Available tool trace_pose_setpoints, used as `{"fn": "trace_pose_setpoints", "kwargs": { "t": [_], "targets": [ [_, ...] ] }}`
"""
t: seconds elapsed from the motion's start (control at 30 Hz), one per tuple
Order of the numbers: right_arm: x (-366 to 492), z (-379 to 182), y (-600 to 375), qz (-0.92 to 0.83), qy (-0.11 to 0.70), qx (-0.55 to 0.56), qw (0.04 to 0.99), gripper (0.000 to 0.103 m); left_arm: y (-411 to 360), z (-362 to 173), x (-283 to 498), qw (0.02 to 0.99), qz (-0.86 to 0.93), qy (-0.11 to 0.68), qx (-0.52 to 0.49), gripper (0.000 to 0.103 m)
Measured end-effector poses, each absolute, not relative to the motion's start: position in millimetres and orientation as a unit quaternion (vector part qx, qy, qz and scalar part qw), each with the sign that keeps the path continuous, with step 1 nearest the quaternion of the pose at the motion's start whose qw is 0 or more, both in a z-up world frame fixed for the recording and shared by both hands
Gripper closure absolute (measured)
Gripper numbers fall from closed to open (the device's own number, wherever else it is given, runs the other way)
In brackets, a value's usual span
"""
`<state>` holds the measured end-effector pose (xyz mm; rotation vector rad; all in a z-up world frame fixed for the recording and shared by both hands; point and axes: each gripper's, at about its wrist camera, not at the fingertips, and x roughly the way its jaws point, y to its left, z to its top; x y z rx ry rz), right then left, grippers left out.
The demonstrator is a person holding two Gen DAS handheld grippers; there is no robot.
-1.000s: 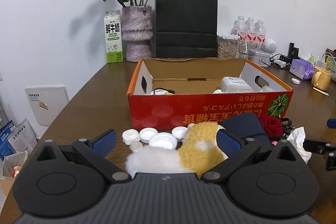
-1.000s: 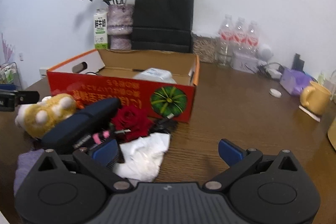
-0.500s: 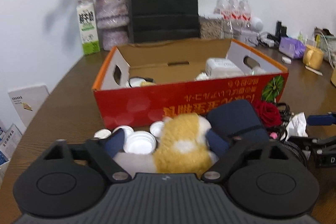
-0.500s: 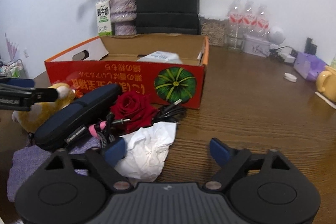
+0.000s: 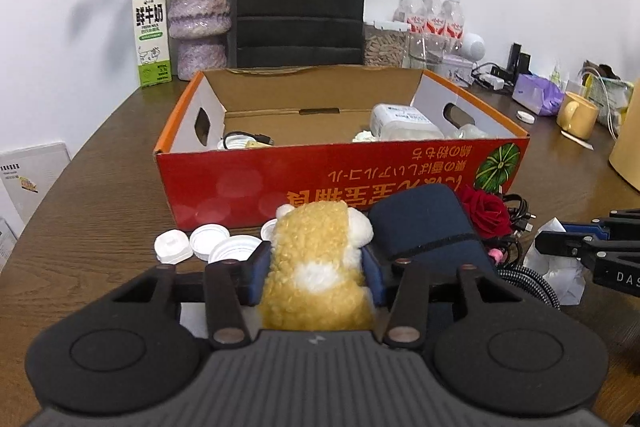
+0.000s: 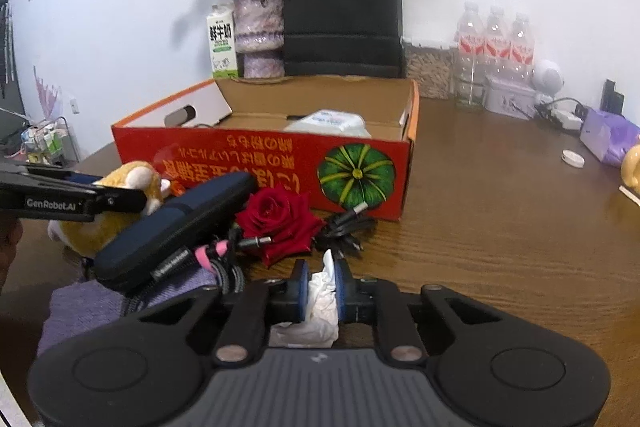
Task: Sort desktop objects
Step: 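Grasp the white-and-yellow sheep plush with the left tool while the right tool grasps a crumpled tissue, then carry the plush and tissue over the box and open both tools inside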
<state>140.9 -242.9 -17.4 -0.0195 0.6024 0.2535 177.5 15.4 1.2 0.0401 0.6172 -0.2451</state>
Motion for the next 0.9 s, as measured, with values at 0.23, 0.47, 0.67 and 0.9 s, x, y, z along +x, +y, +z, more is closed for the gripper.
{"fn": "trace_pose_setpoints", "kwargs": {
  "t": [0.23,0.47,0.67,0.9],
  "targets": [
    [135,1,-239,0.129,0.264,-0.014,0.956,0.092,23,20,165,0.957,-0.113,0.268,0.013,0.059],
    [132,32,-237,0.131,0.218,-0.026,0.967,0.092,29,46,151,0.971,-0.108,0.215,0.008,0.059],
    [146,59,-228,0.13,0.18,-0.029,0.975,0.092,32,77,153,0.982,-0.106,0.158,0.006,0.059],
    [182,88,-214,0.132,0.148,-0.02,0.98,0.092,24,104,177,0.988,-0.11,0.11,-0.002,0.059]
  ]
}}
